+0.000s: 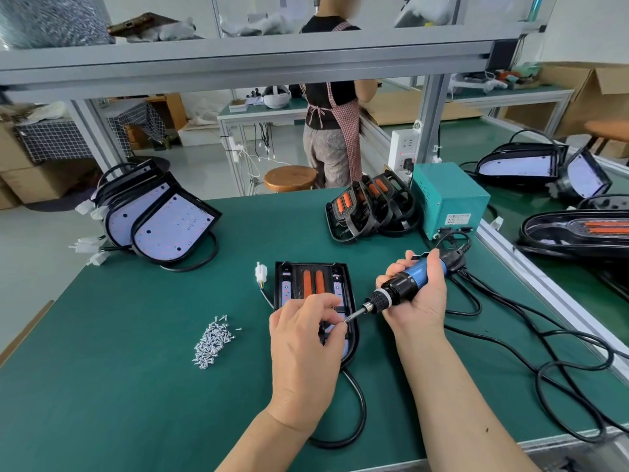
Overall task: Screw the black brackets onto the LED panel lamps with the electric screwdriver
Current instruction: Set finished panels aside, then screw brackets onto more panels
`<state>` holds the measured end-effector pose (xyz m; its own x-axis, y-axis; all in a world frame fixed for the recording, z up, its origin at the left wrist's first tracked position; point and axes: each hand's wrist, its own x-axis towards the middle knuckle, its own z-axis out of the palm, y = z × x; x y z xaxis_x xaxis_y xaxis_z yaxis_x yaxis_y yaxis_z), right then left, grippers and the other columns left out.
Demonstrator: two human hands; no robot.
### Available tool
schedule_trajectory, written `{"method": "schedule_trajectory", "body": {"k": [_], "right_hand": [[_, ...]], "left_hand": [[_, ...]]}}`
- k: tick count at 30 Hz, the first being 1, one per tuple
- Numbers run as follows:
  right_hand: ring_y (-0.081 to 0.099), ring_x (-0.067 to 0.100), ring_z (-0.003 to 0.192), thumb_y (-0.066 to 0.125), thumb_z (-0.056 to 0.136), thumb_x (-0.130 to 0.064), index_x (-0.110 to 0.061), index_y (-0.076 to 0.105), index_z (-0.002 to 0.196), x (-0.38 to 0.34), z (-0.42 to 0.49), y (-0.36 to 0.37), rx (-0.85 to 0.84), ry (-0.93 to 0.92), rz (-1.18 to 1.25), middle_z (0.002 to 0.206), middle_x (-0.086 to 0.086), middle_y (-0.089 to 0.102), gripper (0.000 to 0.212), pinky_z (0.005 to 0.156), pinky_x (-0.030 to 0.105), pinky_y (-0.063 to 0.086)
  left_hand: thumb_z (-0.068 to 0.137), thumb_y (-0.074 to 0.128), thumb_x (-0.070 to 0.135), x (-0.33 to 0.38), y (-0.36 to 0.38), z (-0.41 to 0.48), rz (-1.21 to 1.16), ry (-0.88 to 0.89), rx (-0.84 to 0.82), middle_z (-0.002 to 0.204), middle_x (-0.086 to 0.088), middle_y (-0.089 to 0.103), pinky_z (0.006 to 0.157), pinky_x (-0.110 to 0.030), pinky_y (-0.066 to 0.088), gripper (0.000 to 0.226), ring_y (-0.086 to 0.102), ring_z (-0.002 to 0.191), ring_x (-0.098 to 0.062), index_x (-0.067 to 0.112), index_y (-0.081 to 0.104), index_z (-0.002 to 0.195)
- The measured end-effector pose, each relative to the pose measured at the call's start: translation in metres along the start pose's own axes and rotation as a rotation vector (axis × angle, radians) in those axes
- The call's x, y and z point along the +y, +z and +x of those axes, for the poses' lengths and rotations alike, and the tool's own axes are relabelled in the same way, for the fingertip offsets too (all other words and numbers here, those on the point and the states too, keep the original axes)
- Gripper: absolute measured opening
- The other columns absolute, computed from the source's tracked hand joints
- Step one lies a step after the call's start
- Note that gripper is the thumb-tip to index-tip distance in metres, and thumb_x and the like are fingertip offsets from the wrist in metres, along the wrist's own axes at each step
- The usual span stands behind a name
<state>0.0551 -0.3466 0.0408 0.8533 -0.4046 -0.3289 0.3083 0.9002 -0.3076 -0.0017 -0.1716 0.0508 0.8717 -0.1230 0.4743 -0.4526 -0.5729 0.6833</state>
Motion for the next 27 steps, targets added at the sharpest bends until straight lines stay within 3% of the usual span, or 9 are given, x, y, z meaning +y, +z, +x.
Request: {"method": "schedule_trajectory", "body": {"k": [9,14,27], "right_hand": [[0.054,0.008,0.054,0.065,0.093,-0.051,-0.018,0.057,0.099,0.0006,0.0005,-0.0001,-0.001,0.002,-0.001,0.070,-0.007,0.055,0.035,0.055,0.019,0.035],[0.053,0.007,0.053,0.064,0.093,-0.052,-0.018,0.056,0.098,0.0011,0.0001,0.0007,-0.004,-0.001,-0.005,0.070,-0.007,0.055,0.035,0.053,0.019,0.035],[0.052,0.007,0.054,0.064,0.094,-0.048,-0.018,0.054,0.100,0.0031,-0.0030,0.0032,-0.004,-0.016,-0.038,0.068,-0.008,0.055,0.032,0.051,0.019,0.038]], "left_hand": [[0.078,0.078,0.004,-0.0001,0.0007,-0.0001,0.004,0.009,0.001,0.076,0.022,0.064,0.097,-0.008,0.023,0.036,0.052,0.089,-0.009,0.029,0.066,0.102],[0.075,0.078,0.001,-0.0016,0.0020,-0.0022,0.019,0.083,0.042,0.076,0.024,0.062,0.095,-0.020,0.031,0.037,0.048,0.089,0.001,0.026,0.067,0.099],[0.074,0.068,0.001,-0.0038,0.0102,-0.0037,0.157,0.258,0.147,0.076,0.014,0.061,0.088,-0.024,0.030,0.027,0.048,0.084,-0.011,0.014,0.069,0.098]]}}
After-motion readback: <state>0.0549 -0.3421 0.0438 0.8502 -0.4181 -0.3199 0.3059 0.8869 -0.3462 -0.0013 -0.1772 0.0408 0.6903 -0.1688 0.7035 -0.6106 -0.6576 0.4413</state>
